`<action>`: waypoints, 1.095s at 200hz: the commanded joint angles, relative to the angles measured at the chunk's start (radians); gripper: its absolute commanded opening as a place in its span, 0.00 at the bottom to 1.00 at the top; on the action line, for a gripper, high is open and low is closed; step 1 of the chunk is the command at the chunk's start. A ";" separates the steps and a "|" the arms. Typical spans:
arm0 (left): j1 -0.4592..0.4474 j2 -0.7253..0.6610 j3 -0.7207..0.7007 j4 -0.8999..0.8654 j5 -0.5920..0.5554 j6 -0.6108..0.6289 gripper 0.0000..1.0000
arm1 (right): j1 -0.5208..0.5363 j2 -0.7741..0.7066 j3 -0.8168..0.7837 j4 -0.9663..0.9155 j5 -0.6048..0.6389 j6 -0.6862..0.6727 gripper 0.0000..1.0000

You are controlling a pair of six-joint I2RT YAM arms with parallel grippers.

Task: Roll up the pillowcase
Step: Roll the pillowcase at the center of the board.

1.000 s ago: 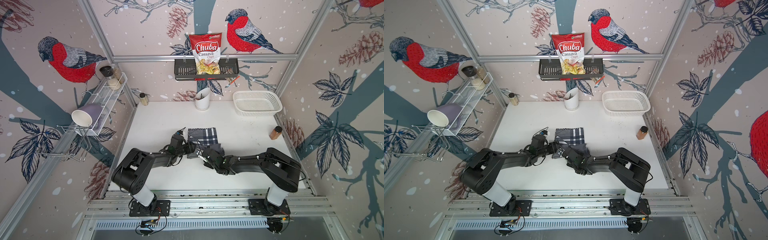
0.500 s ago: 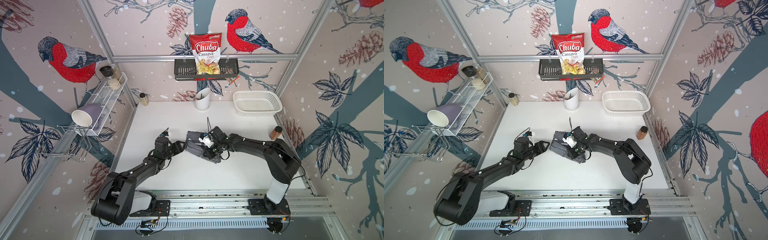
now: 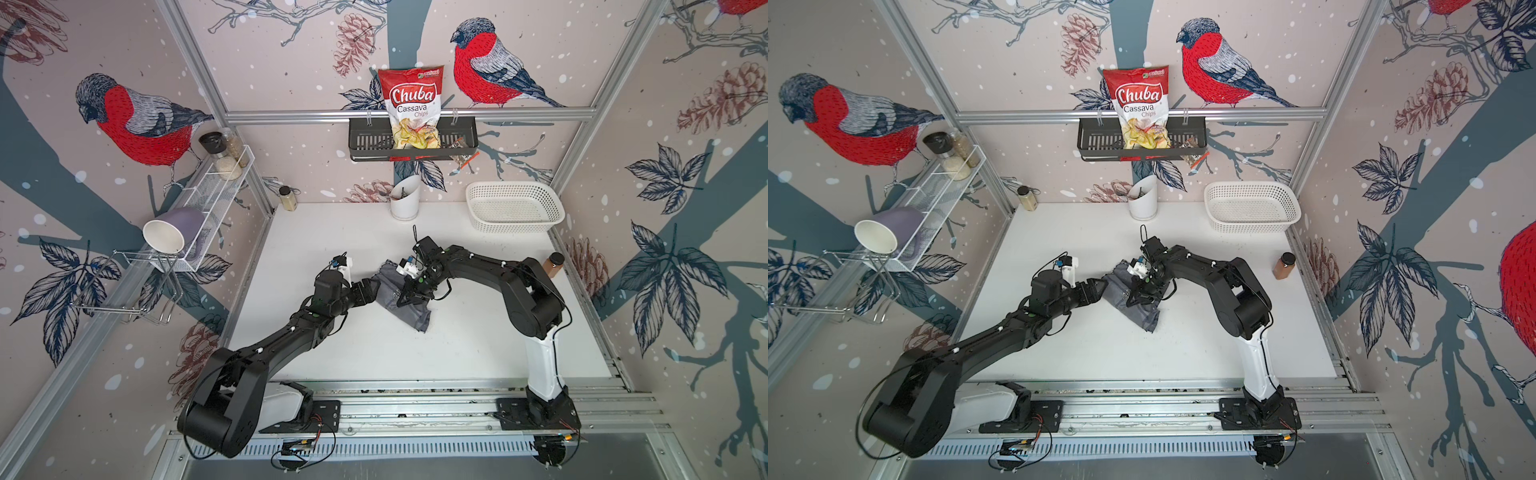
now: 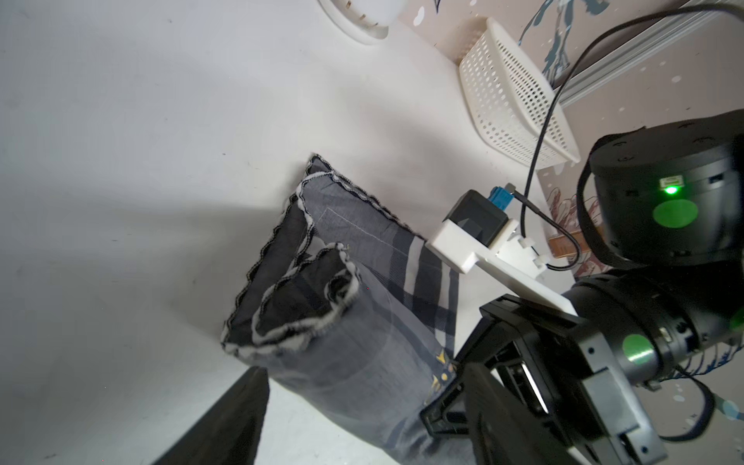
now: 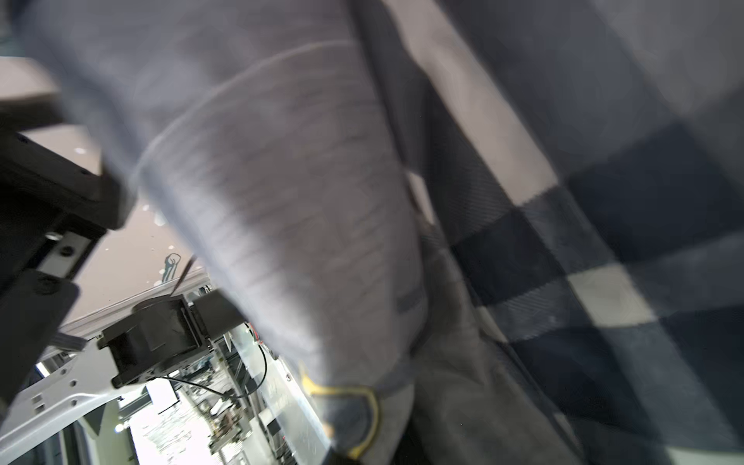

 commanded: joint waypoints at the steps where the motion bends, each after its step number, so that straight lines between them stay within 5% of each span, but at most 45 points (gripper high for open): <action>1: -0.003 0.086 0.038 0.012 -0.039 0.031 0.80 | -0.001 0.017 0.023 -0.050 -0.007 0.019 0.00; 15: -0.002 0.143 0.059 0.014 -0.083 0.012 0.78 | -0.003 0.024 0.034 -0.047 -0.008 0.021 0.02; 32: -0.003 0.217 0.097 -0.006 -0.116 -0.004 0.73 | -0.006 0.037 0.059 -0.069 0.005 0.007 0.27; 50: -0.002 0.271 0.124 -0.032 -0.136 -0.017 0.55 | 0.000 0.015 0.076 -0.071 0.011 -0.023 0.58; 70: -0.004 0.281 0.119 -0.050 -0.165 -0.022 0.43 | -0.004 -0.065 0.077 -0.042 0.105 -0.034 0.72; 82: -0.003 0.278 0.119 -0.060 -0.172 -0.020 0.43 | 0.000 -0.150 0.065 -0.004 0.245 -0.038 0.77; 97: -0.003 0.285 0.124 -0.072 -0.166 -0.016 0.43 | 0.056 -0.276 0.032 0.063 0.561 -0.116 0.84; 122: -0.003 0.299 0.127 -0.068 -0.151 -0.022 0.44 | 0.351 -0.491 -0.230 0.357 1.155 -0.469 0.99; 138: -0.003 0.305 0.131 -0.066 -0.150 -0.023 0.44 | 0.501 -0.535 -0.425 0.594 1.371 -0.712 1.00; 152: -0.002 0.311 0.136 -0.072 -0.149 -0.024 0.44 | 0.540 -0.497 -0.426 0.580 1.421 -0.744 1.00; 219: 0.003 0.304 0.127 -0.065 -0.142 -0.039 0.45 | 0.529 -0.256 -0.367 0.463 1.366 -0.726 1.00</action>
